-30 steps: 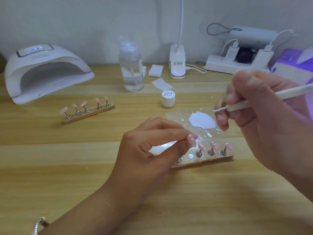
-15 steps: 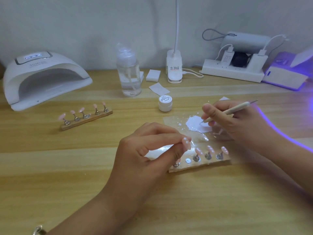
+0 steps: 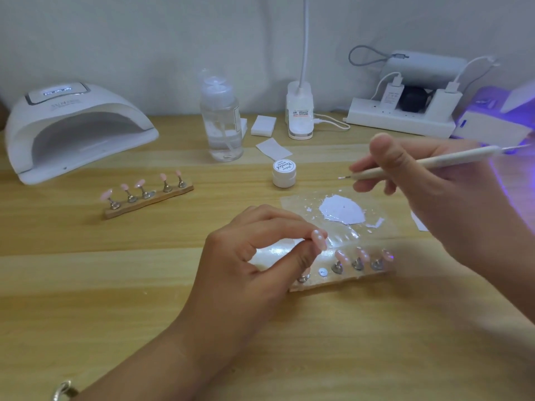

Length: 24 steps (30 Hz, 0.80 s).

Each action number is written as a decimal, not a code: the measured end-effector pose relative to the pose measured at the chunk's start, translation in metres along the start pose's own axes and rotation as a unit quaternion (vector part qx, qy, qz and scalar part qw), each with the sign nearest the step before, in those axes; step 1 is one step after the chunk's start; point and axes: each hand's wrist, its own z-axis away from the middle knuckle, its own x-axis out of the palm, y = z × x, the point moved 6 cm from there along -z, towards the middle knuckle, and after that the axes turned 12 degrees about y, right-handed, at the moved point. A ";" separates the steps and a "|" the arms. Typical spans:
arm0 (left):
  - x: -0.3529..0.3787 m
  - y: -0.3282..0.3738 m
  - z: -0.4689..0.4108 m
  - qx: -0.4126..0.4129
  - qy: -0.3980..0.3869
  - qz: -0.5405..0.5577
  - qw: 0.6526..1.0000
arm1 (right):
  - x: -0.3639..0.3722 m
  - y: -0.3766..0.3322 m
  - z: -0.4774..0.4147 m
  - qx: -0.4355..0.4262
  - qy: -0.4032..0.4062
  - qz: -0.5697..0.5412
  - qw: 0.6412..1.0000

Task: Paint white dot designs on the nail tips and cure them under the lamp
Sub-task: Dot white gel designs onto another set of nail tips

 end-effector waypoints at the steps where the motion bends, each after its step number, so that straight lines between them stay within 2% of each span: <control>1: 0.000 0.000 0.000 0.000 0.000 0.002 1.000 | 0.004 -0.007 0.005 -0.003 -0.010 -0.036 0.999; 4: 0.000 -0.002 0.001 -0.009 -0.004 0.012 1.000 | 0.015 -0.018 0.022 0.009 -0.026 -0.158 0.987; 6: 0.000 -0.003 0.001 -0.011 -0.002 0.014 1.000 | 0.021 -0.018 0.033 0.018 -0.036 -0.191 0.981; 24: 0.000 -0.004 0.002 -0.024 -0.011 0.027 0.999 | 0.025 -0.021 0.045 -0.028 -0.036 -0.158 0.986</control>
